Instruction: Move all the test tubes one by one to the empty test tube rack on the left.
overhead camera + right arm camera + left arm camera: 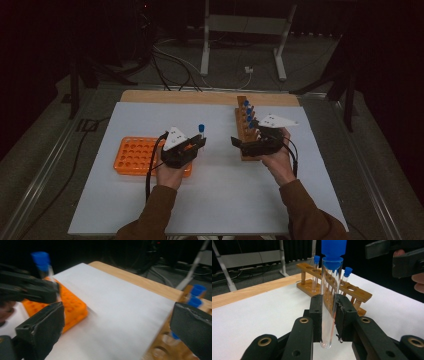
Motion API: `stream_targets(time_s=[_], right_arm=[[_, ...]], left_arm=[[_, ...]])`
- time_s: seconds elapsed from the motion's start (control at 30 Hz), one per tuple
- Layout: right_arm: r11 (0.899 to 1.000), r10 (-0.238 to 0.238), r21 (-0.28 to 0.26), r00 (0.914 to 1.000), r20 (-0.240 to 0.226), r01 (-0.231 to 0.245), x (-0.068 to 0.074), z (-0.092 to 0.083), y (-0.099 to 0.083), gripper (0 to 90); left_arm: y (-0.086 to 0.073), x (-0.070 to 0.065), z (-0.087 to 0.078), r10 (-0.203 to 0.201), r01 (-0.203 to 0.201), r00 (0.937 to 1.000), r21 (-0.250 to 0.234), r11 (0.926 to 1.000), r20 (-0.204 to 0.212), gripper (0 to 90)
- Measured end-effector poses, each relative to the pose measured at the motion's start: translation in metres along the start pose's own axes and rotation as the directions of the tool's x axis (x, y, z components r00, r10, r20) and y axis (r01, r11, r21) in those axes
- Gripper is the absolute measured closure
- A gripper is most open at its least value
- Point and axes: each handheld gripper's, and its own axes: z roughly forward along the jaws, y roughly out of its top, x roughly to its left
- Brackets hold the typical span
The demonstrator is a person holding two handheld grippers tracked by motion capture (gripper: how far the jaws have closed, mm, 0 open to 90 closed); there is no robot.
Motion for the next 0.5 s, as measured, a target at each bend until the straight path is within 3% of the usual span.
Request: stream_targets(time_s=[0.17,0.5], right_arm=[[1.000,-0.002,-0.007,0.9993,0.037,0.002,-0.006,-0.007,-0.007,0.0],[0.999,0.034,-0.009,0.9977,0.059,-0.033,-0.018,-0.018,-0.024,0.0]], left_arm=[[-0.004,0.004,-0.011,-0.009,0.009,0.9999,-0.002,1.0000,-0.015,78.2],[-0.017,0.009,-0.026,-0.029,0.029,0.9990,-0.004,0.9996,-0.033,78.1]])
